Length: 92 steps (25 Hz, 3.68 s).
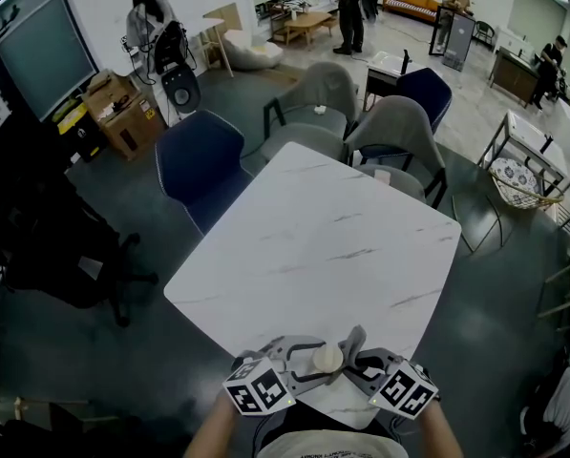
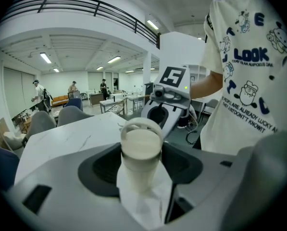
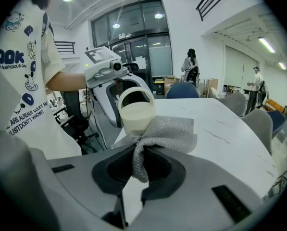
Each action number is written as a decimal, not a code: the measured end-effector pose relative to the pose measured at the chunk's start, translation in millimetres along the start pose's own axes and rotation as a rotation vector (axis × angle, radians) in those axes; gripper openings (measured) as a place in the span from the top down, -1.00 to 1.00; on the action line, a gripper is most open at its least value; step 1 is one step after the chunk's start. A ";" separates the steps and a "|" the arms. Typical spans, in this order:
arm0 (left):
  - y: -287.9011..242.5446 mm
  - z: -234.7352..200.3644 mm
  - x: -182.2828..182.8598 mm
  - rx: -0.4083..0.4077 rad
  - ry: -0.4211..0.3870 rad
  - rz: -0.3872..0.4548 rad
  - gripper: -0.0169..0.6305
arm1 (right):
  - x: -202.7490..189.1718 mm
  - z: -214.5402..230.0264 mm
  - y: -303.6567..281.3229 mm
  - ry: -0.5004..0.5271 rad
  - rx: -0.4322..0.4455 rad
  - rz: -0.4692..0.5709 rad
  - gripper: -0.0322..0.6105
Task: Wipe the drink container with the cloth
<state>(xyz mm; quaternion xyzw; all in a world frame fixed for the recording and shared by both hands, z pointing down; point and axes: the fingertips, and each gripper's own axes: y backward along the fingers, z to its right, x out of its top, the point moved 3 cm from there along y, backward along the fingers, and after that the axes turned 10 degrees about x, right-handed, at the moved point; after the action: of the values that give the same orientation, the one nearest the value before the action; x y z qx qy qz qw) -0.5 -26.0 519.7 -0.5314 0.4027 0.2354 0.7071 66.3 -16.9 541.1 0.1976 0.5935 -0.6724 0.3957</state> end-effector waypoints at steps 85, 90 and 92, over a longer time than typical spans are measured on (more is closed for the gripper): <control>7.1 -1.6 1.6 0.201 0.181 0.141 0.11 | 10.6 -3.3 2.5 0.031 0.088 -0.082 0.76; 6.9 -2.2 -0.2 0.147 0.124 0.136 0.12 | 13.4 -1.8 4.8 0.063 0.079 -0.111 0.76; 8.1 -3.7 4.2 0.110 0.086 0.134 0.12 | 14.5 -1.5 4.6 0.071 0.084 -0.117 0.76</control>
<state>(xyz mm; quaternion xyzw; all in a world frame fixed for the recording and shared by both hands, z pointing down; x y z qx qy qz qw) -5.5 -27.2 511.3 -0.4732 0.4798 0.2369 0.6999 60.6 -19.7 527.2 0.2027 0.5889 -0.7113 0.3257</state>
